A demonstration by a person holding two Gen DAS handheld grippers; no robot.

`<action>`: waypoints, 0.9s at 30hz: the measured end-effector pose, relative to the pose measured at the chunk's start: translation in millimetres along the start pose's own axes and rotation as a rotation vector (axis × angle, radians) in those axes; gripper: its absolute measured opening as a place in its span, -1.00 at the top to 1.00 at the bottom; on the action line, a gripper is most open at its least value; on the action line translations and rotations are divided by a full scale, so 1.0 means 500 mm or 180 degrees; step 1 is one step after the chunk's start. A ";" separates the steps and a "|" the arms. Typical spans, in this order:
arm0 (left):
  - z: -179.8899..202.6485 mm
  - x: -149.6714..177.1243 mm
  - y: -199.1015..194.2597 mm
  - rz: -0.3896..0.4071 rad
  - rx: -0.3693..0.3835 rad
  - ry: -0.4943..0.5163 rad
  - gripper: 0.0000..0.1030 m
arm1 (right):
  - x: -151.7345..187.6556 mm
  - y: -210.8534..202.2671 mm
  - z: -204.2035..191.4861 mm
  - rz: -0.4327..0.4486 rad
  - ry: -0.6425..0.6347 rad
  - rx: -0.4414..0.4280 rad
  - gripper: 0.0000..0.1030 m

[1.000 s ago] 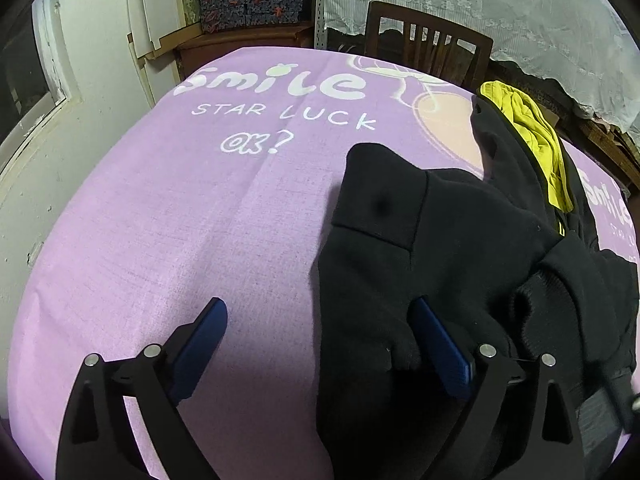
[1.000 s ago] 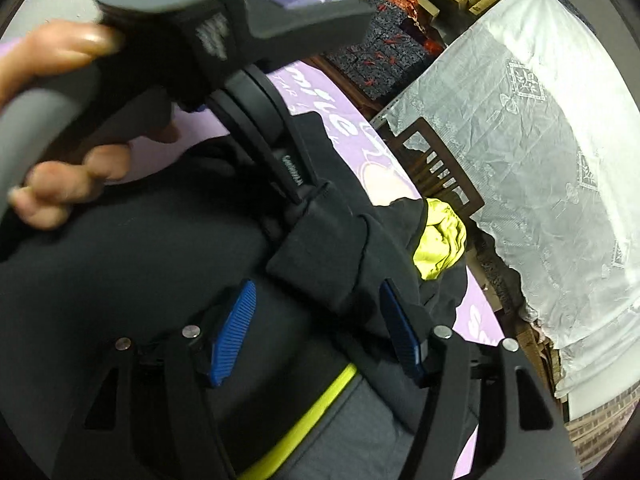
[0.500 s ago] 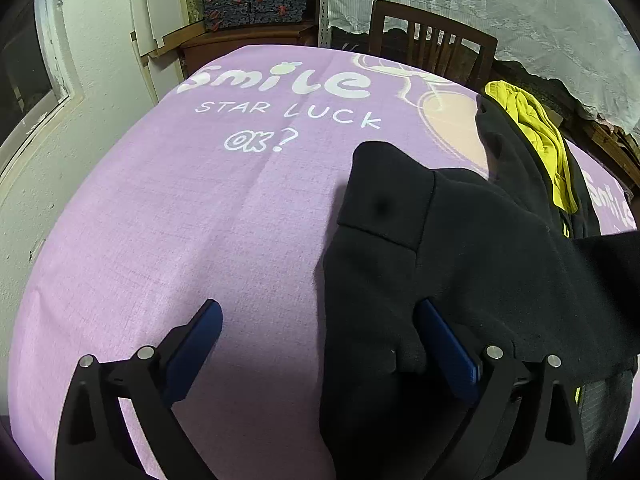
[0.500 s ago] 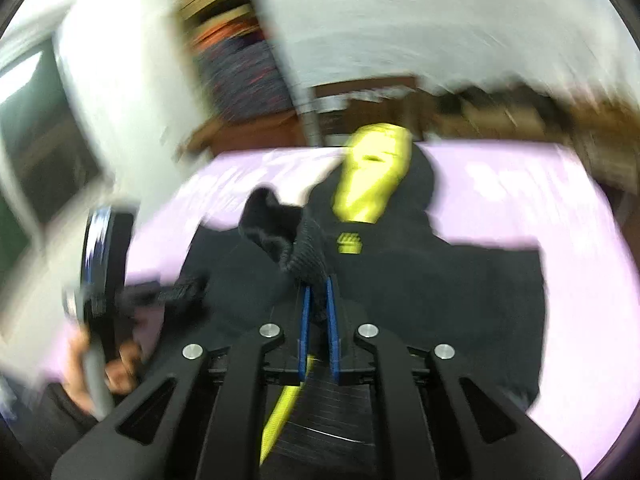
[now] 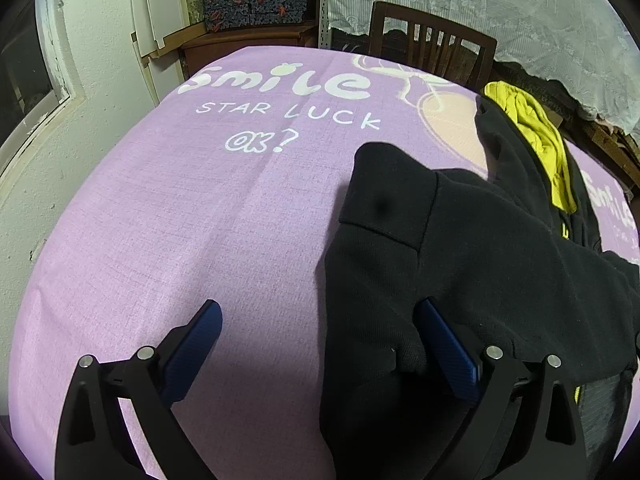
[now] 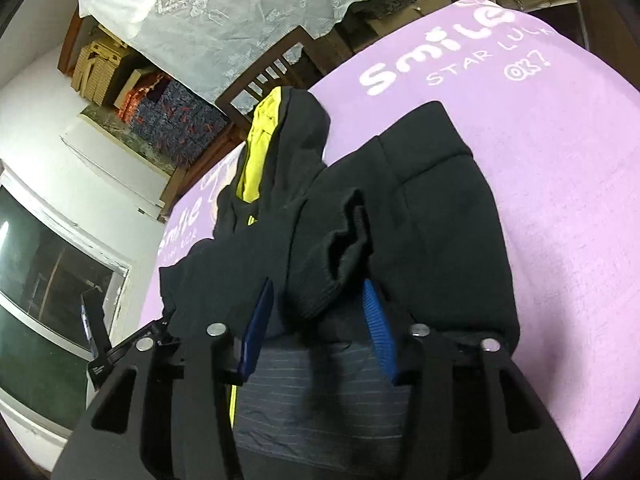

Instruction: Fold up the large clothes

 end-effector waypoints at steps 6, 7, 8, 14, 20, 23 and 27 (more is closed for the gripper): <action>-0.006 -0.026 -0.098 0.0568 0.0384 -0.0189 -0.81 | -0.017 -0.025 -0.049 0.0185 -0.0462 0.0138 0.86; 0.005 -0.024 -0.109 0.0597 0.0503 -0.0140 -0.81 | -0.016 -0.025 -0.046 0.0184 -0.0497 0.0182 0.86; 0.017 -0.021 -0.111 0.0592 0.0552 -0.0062 -0.81 | -0.014 -0.023 -0.037 0.0171 -0.0510 0.0239 0.86; 0.084 0.020 -0.052 0.0324 0.0196 0.0528 -0.82 | 0.005 0.006 0.025 -0.0037 -0.0325 0.0374 0.84; 0.065 0.016 -0.034 0.0170 0.0261 0.0394 -0.91 | -0.005 -0.018 0.049 0.0041 -0.0046 0.0352 0.61; 0.051 0.004 -0.082 0.0419 0.0129 0.0318 -0.86 | -0.034 -0.070 0.038 0.0404 -0.0040 0.0393 0.51; 0.073 -0.006 -0.162 0.0695 0.0421 0.0333 -0.87 | -0.046 -0.082 -0.042 0.0461 -0.0314 0.0126 0.51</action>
Point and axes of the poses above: each gripper's, at about its wrist camera, not at the fingertips, and y roughly the way its jaws point, z to its right, x to its underside, the point moved 8 cm from there along y, roughly the way its jaws point, and after that the axes turned 14 degrees about -x, right-handed, at the moved point
